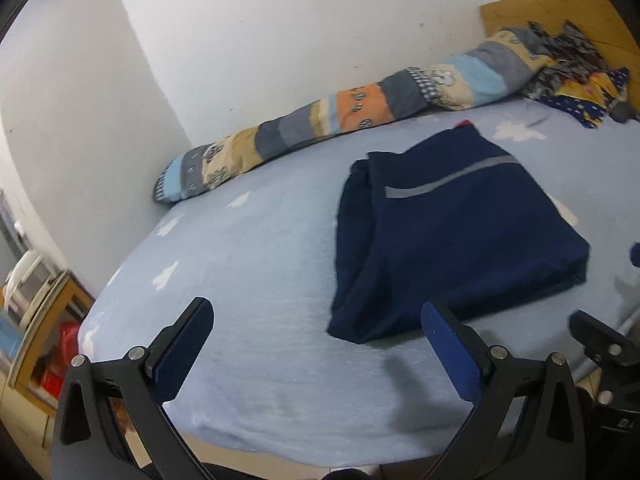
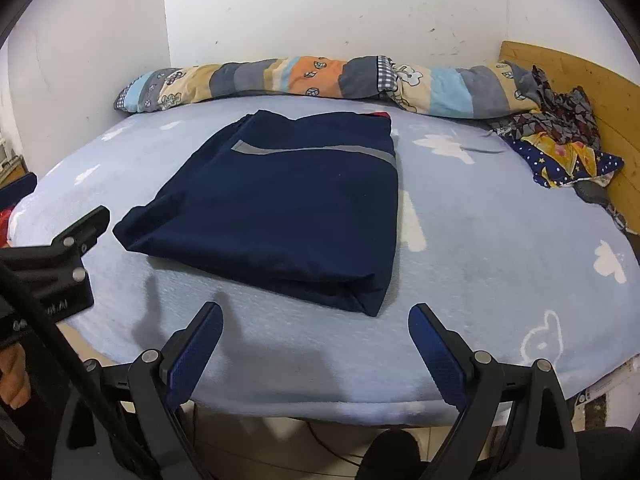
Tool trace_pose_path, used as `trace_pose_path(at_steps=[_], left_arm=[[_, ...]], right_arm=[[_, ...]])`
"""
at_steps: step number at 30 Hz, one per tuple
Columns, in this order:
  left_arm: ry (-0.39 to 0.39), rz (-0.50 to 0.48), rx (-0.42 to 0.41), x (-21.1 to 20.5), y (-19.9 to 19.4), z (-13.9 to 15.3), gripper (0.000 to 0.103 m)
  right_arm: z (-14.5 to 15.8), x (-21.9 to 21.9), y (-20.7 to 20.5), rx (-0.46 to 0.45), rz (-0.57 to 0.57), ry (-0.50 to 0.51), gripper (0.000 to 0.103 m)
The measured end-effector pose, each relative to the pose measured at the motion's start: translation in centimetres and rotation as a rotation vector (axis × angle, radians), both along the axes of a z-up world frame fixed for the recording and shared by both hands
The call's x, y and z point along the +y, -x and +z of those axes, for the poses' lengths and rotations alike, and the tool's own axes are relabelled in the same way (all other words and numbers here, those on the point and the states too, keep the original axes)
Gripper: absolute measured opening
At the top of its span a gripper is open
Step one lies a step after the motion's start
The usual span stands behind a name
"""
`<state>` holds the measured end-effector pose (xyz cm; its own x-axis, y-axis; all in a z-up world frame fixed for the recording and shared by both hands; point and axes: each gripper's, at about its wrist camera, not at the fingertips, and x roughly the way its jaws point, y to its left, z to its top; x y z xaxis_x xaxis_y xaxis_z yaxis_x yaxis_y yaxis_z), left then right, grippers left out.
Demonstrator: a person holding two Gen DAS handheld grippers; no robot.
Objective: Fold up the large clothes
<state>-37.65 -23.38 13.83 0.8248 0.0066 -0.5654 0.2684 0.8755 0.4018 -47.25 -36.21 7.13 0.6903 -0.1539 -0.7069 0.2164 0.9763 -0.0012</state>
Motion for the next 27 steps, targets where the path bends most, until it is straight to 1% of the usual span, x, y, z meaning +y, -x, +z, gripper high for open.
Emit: trace_pose_path(at_steps=[3,9,21,27], left_arm=[[-0.009,-0.027,0.005,-0.4,0.5,-0.2,0.103],[-0.023,-0.037,-0.001,-0.6,0.8,-0.4,0.103],[-0.006,-0.035,0.031,-0.4,0.3,-0.5,0.103],[-0.008,-0.035,0.025,-0.4,0.4,-0.5,0.103]], right_arm=[[0.0,0.2,0.0,0.002,0.009,0.008,0.096],[0.0,0.7,0.0,0.005,0.018,0.037,0.096],[-0.1,1.2,-0.2,0.019,0.027,0.065,0.096],[-0.2,1.3,-0.1,0.022,0.028,0.069,0.096]])
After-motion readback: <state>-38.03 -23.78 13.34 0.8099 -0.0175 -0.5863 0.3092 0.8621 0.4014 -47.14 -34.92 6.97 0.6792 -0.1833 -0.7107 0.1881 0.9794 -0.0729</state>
